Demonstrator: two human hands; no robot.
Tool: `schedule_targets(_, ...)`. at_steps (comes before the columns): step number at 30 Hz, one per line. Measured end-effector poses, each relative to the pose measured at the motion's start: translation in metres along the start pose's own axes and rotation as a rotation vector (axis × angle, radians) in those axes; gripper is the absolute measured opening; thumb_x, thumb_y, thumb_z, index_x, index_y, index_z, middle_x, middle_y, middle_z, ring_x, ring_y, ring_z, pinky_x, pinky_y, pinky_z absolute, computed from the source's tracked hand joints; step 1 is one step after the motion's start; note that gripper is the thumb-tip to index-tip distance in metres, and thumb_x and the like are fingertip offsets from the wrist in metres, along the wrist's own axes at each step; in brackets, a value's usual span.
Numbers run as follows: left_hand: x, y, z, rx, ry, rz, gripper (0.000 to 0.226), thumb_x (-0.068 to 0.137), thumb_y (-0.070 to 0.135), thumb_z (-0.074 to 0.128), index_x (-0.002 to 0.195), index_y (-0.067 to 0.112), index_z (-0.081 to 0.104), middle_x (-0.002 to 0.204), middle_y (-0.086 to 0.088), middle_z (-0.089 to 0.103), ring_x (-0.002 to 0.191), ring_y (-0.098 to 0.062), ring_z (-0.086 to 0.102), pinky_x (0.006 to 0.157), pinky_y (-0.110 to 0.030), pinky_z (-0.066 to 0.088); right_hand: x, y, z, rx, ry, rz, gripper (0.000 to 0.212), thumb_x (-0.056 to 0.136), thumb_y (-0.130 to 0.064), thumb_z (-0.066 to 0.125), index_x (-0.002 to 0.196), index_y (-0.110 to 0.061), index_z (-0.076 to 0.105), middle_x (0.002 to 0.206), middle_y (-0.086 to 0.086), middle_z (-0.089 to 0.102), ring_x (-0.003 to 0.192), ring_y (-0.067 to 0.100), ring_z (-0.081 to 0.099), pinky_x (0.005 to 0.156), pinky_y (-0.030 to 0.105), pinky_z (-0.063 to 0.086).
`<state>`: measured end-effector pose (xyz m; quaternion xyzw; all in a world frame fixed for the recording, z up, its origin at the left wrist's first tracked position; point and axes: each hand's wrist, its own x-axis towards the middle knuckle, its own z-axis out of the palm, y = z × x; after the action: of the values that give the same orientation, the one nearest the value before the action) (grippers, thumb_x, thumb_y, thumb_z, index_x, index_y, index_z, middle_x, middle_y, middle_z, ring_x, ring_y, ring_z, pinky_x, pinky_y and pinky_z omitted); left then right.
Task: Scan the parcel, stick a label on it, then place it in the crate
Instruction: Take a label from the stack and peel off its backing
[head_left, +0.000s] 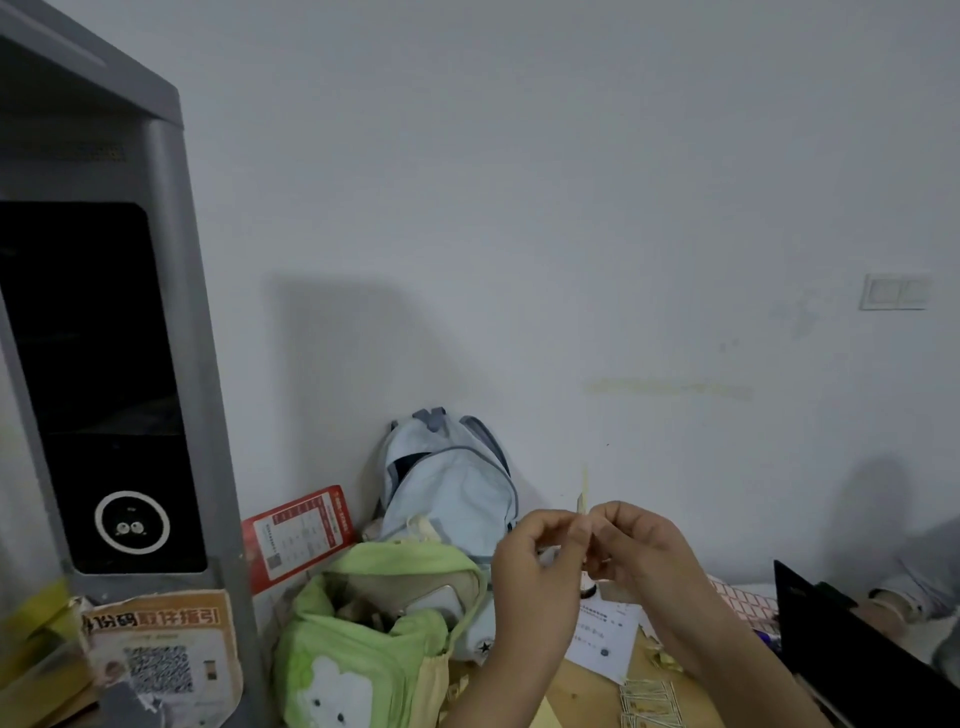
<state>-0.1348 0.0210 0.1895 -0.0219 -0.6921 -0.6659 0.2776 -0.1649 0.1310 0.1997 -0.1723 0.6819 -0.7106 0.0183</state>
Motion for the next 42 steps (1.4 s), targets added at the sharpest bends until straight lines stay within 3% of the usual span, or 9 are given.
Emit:
schedule_targets(8,0.003,0.007,-0.008,-0.028,-0.011,0.023,0.018,0.086,0.015,0.064,0.069,0.018,0.067,0.059,0.013,0.067,0.058,0.001,0.059,0.057,-0.011,0.046,-0.003,-0.008,-0.005,0.003,0.038,-0.052,0.024,0.097,-0.01,0.05,0.077,-0.004,0.062,0.058,0.002,0.061,0.056,0.013,0.056,0.062,0.026,0.049)
schedule_targets(16,0.02,-0.001,-0.029,-0.014,0.006,0.002,0.015,0.084,0.016,0.066,0.07,0.021,0.069,0.065,0.011,0.069,0.064,0.003,0.06,0.063,-0.012,0.049,0.002,0.0,-0.024,0.012,0.102,-0.004,0.029,0.098,-0.009,0.049,0.071,-0.008,0.059,0.054,-0.003,0.057,0.054,0.013,0.051,0.061,0.033,0.047)
schedule_targets(21,0.028,-0.01,-0.044,-0.005,0.016,-0.012,0.011,0.085,0.015,0.066,0.074,0.014,0.07,0.077,-0.004,0.072,0.075,-0.012,0.065,0.057,-0.012,0.05,0.004,0.005,-0.034,-0.025,0.145,0.001,0.031,0.098,-0.007,0.048,0.07,-0.008,0.06,0.049,-0.003,0.058,0.052,0.015,0.05,0.053,0.027,0.037)
schedule_targets(28,0.033,-0.015,-0.056,0.11,-0.021,0.088,0.012,0.086,0.014,0.065,0.075,0.011,0.068,0.079,-0.006,0.072,0.079,-0.021,0.067,0.052,-0.014,0.05,0.003,0.003,-0.052,0.026,0.155,-0.002,0.025,0.097,-0.007,0.047,0.076,0.002,0.058,0.056,0.007,0.054,0.048,0.012,0.056,0.052,0.026,0.046)
schedule_targets(30,0.036,-0.017,-0.058,0.099,-0.006,0.09,0.013,0.086,0.015,0.063,0.075,0.01,0.068,0.08,-0.007,0.072,0.079,-0.023,0.067,0.053,-0.019,0.052,0.002,0.002,-0.057,0.095,0.157,0.012,0.028,0.093,-0.021,0.056,0.076,0.001,0.06,0.057,0.009,0.054,0.043,0.011,0.059,0.053,0.031,0.036)
schedule_targets(33,0.039,-0.018,-0.058,0.062,0.035,0.067,0.014,0.089,0.013,0.059,0.078,0.005,0.064,0.079,-0.013,0.068,0.07,-0.022,0.062,0.048,-0.013,0.048,0.004,0.006,-0.06,0.141,0.215,0.08,0.051,0.053,-0.06,0.081,0.067,-0.012,0.07,0.057,0.006,0.058,0.042,0.01,0.057,0.053,0.031,0.035)
schedule_targets(36,0.04,-0.022,-0.054,0.065,0.037,0.056,0.016,0.091,0.016,0.057,0.079,0.007,0.062,0.076,-0.012,0.066,0.068,-0.017,0.059,0.055,-0.017,0.05,0.008,0.021,-0.06,0.308,0.23,0.133,0.029,0.095,-0.02,0.053,0.074,-0.002,0.061,0.062,0.01,0.051,0.044,0.013,0.054,0.043,0.025,0.049)
schedule_targets(39,0.041,-0.028,-0.049,0.072,0.029,0.033,0.017,0.091,0.021,0.057,0.078,0.011,0.061,0.074,-0.01,0.066,0.07,-0.022,0.063,0.066,-0.029,0.052,0.013,0.036,-0.062,0.353,0.224,0.207,0.026,0.099,-0.009,0.044,0.078,-0.003,0.058,0.057,0.007,0.058,0.046,0.014,0.056,0.049,0.026,0.05)
schedule_targets(42,0.041,-0.03,-0.046,0.066,0.035,0.027,0.016,0.09,0.02,0.058,0.079,0.009,0.062,0.076,-0.017,0.066,0.067,-0.022,0.062,0.06,-0.027,0.051,0.017,0.056,-0.063,0.36,0.353,0.306,0.021,0.096,-0.002,0.048,0.077,-0.002,0.056,0.053,0.009,0.057,0.039,0.014,0.055,0.048,0.027,0.048)
